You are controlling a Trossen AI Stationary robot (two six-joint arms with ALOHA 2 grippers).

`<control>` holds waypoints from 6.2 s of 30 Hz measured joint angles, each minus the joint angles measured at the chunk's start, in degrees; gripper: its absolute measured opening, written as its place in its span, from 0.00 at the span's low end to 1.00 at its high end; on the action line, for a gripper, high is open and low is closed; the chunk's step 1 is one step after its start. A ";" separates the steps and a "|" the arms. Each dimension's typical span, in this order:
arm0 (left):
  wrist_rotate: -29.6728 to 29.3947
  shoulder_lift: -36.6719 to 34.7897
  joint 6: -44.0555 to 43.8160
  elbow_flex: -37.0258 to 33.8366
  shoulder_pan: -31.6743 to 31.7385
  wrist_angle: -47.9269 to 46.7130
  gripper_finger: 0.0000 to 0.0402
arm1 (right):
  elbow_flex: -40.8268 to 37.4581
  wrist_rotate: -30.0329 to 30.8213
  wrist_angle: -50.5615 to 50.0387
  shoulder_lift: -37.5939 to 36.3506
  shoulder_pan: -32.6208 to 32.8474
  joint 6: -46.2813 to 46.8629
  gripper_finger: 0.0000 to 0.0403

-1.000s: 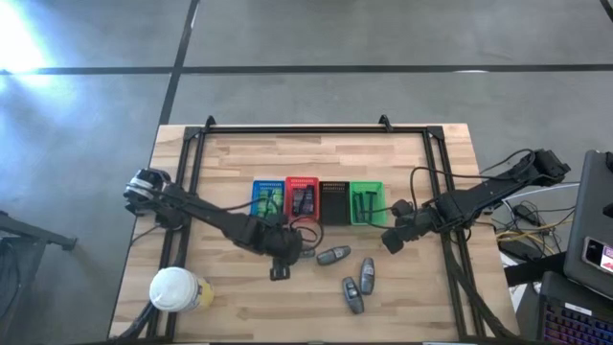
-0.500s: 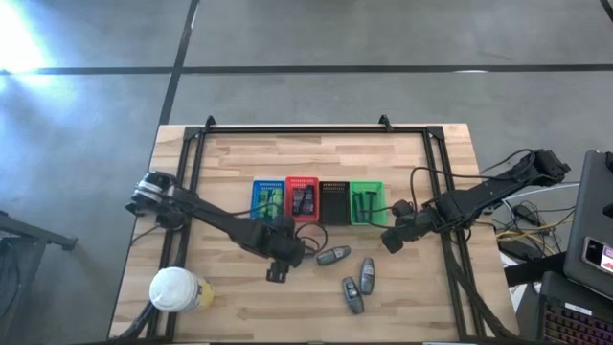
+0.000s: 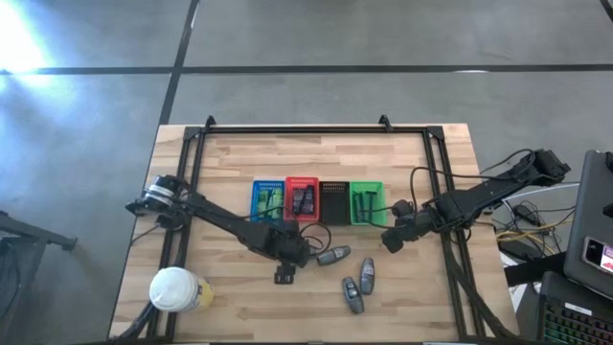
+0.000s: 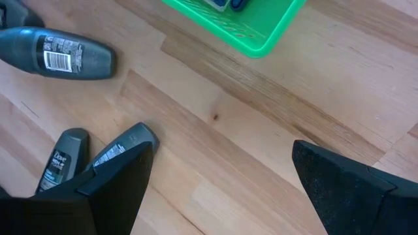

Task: Pick & Place Travel size toiletries
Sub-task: Put the deodorant into the black basket

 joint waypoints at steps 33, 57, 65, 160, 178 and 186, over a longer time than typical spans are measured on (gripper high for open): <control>-8.45 -8.65 -2.57 0.57 0.22 2.79 0.51 | -0.13 -1.25 21.69 0.00 -0.46 -4.92 0.90; -13.17 -1.34 16.59 13.71 6.27 14.41 0.51 | -0.13 0.83 37.69 0.09 -7.30 -8.66 0.90; -12.94 1.48 17.71 17.20 6.73 14.84 0.51 | -0.13 1.65 37.64 0.11 -7.28 -7.40 0.89; -25.13 -50.38 -14.01 -28.52 3.87 5.44 0.76 | 47.54 34.93 -9.44 52.00 -12.24 -16.84 0.34; -23.86 -52.09 -12.54 -30.75 3.89 10.61 0.76 | 53.42 26.53 -15.10 49.29 -10.93 -19.53 0.72; -23.81 -52.02 -13.62 -30.84 3.86 10.42 0.76 | 52.68 2.21 -27.45 44.68 -7.17 -8.32 0.77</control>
